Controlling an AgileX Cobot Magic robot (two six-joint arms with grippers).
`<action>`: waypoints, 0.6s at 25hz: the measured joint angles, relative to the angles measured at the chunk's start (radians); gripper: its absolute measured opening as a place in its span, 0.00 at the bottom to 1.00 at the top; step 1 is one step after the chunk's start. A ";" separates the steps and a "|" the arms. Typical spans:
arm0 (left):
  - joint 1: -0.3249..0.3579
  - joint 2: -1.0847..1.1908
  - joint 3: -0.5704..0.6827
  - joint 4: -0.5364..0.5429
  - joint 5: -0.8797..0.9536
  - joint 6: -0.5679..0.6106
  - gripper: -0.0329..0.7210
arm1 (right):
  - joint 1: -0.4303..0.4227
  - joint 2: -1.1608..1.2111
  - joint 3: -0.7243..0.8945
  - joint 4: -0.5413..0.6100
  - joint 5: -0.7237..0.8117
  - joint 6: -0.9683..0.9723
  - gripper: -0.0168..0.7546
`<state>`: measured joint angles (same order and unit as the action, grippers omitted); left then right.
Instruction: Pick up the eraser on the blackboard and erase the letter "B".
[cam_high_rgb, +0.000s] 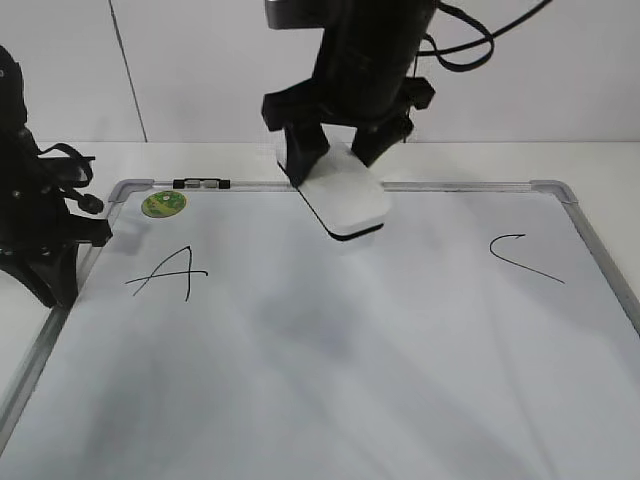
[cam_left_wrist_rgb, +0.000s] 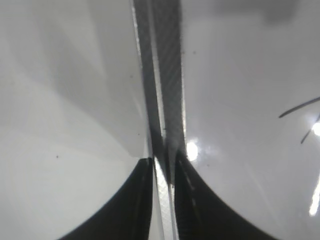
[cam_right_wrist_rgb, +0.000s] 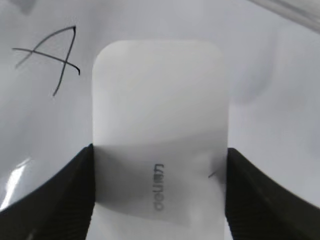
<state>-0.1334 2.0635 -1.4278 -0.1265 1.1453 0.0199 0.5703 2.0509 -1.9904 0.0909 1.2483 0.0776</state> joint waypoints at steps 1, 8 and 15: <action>0.000 0.000 0.000 0.000 0.000 0.000 0.20 | -0.004 -0.018 0.033 0.000 0.000 0.000 0.71; 0.000 0.000 0.000 0.000 0.000 0.000 0.21 | -0.067 -0.167 0.331 -0.004 -0.030 0.025 0.71; 0.000 0.000 0.000 0.000 0.000 0.000 0.21 | -0.160 -0.374 0.705 -0.015 -0.206 0.056 0.71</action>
<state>-0.1334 2.0635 -1.4278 -0.1265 1.1453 0.0199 0.4099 1.6764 -1.2849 0.0756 1.0421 0.1336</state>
